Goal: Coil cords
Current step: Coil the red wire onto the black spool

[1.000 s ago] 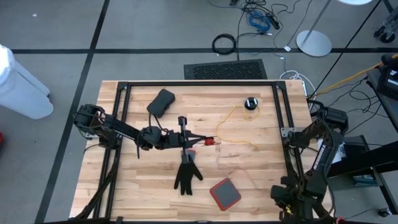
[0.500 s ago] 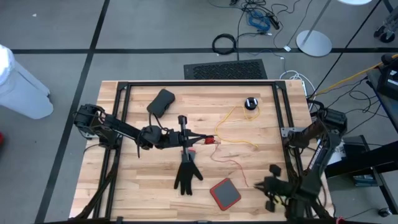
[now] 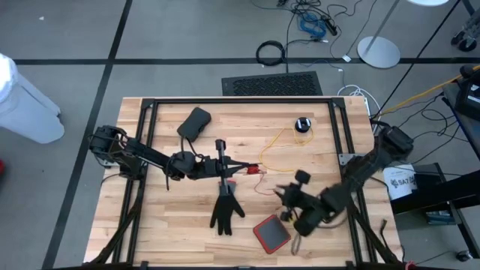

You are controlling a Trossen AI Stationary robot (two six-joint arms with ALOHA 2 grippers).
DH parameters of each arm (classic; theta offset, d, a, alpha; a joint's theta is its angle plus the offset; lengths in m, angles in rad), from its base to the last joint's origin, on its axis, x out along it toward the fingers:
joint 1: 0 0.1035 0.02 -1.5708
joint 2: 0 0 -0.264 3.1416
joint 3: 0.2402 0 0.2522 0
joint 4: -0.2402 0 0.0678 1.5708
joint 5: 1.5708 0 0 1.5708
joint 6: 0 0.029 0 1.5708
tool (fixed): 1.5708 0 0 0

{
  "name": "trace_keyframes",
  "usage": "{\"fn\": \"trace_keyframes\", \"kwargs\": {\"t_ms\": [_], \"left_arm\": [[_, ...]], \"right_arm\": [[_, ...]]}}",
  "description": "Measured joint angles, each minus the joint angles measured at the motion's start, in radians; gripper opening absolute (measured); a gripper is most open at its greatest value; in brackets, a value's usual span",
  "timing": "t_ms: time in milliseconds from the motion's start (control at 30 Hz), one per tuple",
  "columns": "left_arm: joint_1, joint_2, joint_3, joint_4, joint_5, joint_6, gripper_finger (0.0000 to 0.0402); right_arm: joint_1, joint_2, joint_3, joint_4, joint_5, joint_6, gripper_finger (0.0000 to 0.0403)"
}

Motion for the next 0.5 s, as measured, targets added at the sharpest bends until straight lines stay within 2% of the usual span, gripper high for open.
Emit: {"fn": "trace_keyframes", "kwargs": {"t_ms": [233,400,500], "left_arm": [[0.0,0.0,0.0,-0.004,0.0,0.0,0.0],[0.0,0.0,0.0,-0.004,0.0,0.0,0.0],[0.0,0.0,0.0,-0.003,0.0,0.0,0.0]], "right_arm": [[-0.129,0.0,0.0,0.048,0.043,-0.093,0.0104],[-0.165,0.0,-0.06,0.259,0.028,-0.25,0.0095],[-0.175,-0.001,-0.123,0.364,0.03,-0.27,0.0083]]}}
